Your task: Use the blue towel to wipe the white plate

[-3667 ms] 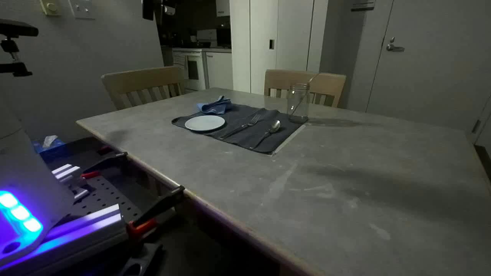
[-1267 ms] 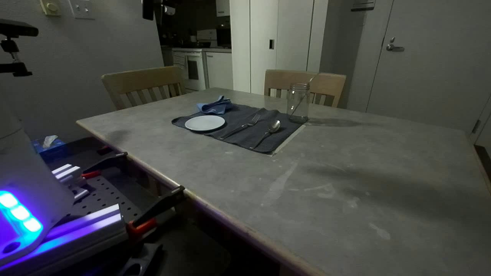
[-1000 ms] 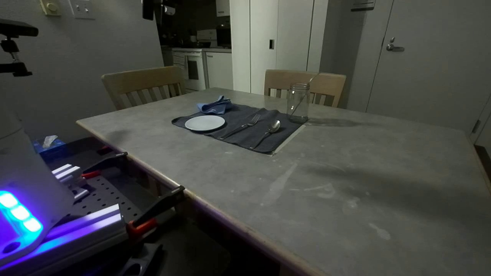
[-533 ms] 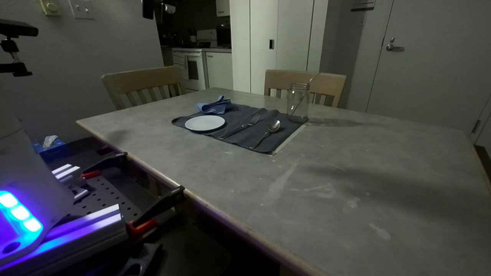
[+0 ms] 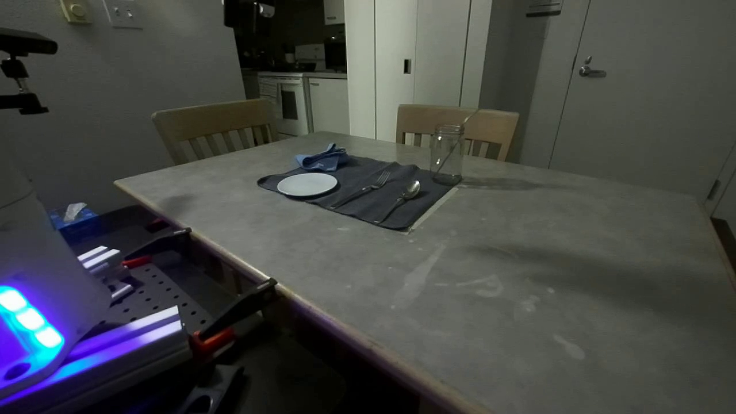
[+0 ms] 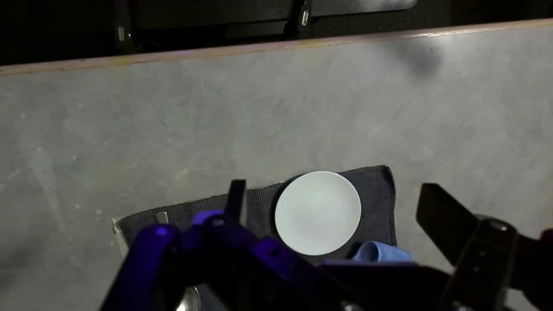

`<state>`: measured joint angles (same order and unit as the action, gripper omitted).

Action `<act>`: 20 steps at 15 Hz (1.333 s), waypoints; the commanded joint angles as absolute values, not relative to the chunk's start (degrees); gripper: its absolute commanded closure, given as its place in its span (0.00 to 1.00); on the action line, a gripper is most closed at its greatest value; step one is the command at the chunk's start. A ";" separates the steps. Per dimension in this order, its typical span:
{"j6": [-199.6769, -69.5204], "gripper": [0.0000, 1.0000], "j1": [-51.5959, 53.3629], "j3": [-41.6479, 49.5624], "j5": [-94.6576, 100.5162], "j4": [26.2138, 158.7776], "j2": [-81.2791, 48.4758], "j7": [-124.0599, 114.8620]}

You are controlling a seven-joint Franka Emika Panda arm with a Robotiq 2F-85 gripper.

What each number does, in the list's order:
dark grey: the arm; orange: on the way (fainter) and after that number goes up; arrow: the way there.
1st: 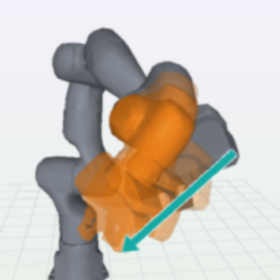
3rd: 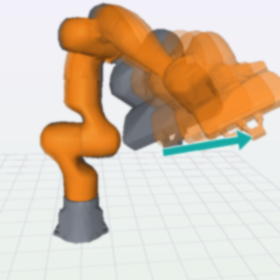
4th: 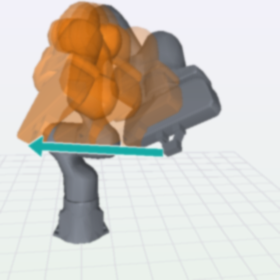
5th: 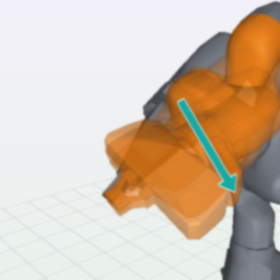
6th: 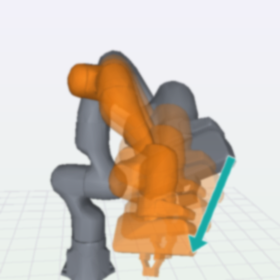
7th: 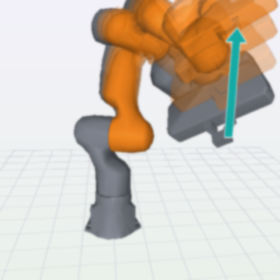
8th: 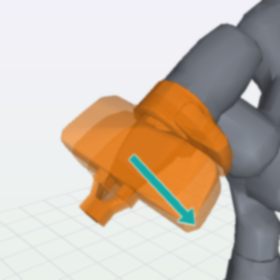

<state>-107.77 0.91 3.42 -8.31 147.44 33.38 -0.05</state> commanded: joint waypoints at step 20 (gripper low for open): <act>-110.62 0.00 5.71 0.93 -12.36 125.01 0.99 28.77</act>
<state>-113.75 6.14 0.78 -9.81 130.55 7.69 21.95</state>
